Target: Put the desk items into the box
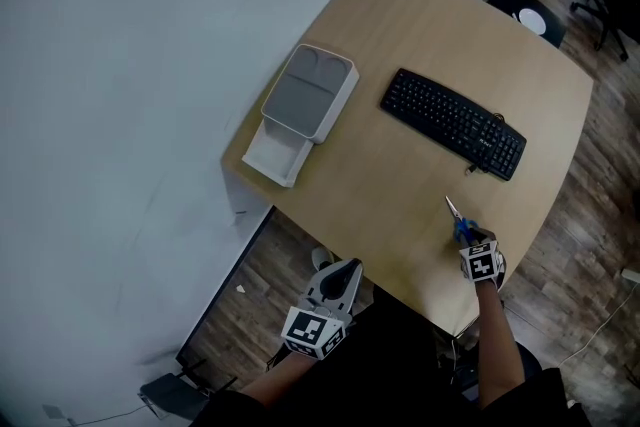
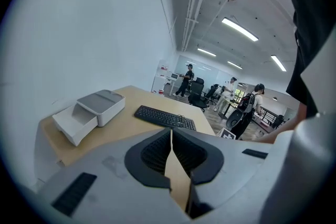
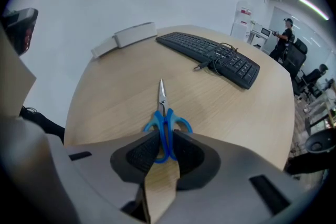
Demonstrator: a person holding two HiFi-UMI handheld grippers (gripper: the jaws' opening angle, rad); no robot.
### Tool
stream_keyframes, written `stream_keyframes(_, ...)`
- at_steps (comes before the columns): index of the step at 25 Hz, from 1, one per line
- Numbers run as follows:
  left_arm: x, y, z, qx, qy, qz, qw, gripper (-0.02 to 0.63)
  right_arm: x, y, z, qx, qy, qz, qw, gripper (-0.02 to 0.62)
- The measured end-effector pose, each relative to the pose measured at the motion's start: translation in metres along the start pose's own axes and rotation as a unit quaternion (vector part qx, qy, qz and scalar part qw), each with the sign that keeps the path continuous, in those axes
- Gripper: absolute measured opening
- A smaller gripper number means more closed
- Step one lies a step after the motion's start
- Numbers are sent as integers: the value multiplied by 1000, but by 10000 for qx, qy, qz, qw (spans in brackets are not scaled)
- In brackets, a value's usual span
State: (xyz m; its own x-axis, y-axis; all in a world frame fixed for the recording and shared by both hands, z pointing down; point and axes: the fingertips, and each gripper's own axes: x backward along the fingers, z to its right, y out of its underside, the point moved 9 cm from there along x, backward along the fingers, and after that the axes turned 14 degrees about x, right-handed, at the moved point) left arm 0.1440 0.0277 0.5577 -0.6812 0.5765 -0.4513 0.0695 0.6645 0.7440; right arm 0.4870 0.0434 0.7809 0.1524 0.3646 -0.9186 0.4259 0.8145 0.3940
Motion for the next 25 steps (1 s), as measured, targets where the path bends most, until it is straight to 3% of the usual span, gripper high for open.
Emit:
stream_keyframes(13,35,-28,-56,96,428,638,9970,21,55,-43,-40,-121,915,260,9954,138)
stream_keyframes(25,75,-82,-141,133,668,939,9932,21,61,-155,-114,-84,915,616,9939,138)
